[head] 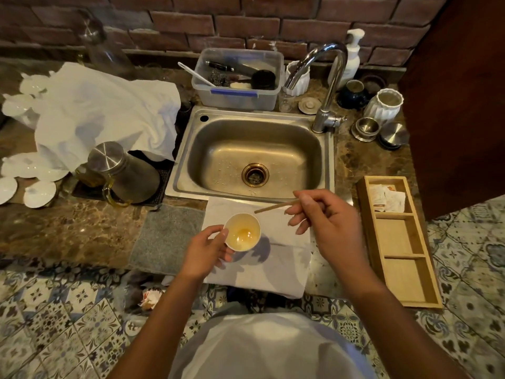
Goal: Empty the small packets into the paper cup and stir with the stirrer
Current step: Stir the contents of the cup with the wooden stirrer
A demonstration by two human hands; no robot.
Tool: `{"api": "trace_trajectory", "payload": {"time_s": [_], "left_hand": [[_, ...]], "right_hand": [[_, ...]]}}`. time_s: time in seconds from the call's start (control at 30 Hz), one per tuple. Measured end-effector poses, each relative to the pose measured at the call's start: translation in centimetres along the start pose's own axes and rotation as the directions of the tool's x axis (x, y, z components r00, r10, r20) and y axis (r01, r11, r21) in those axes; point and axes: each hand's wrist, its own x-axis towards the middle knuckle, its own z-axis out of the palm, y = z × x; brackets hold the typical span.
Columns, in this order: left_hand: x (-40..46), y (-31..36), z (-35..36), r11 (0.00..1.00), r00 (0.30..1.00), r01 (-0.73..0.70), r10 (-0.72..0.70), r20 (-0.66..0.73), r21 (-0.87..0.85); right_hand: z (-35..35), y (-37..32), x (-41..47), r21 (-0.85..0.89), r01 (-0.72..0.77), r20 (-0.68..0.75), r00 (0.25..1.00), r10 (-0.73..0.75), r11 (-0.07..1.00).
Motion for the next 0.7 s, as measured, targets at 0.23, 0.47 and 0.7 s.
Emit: {"api": "trace_trajectory", "payload": {"time_s": [0.23,0.47,0.7], "left_hand": [[1.1,0.7,-1.2,0.999,0.985,-0.037,0.032,0.172,0.021],[2.3,0.4,-1.2,0.999,0.965,-0.023,0.016,0.261,0.025],[2.1,0.5,-1.3,1.0,0.963,-0.002,0.01,0.271,-0.028]], "right_hand": [[4.5,3.5,-1.8,-0.095,-0.165,-0.075,0.985,0.159,0.982],[6.7,6.8,-4.2,-0.388,-0.247,-0.18,0.965,0.19,0.888],[5.8,6.4,-2.0,-0.845,-0.023,-0.036,0.999,-0.013,0.534]]}}
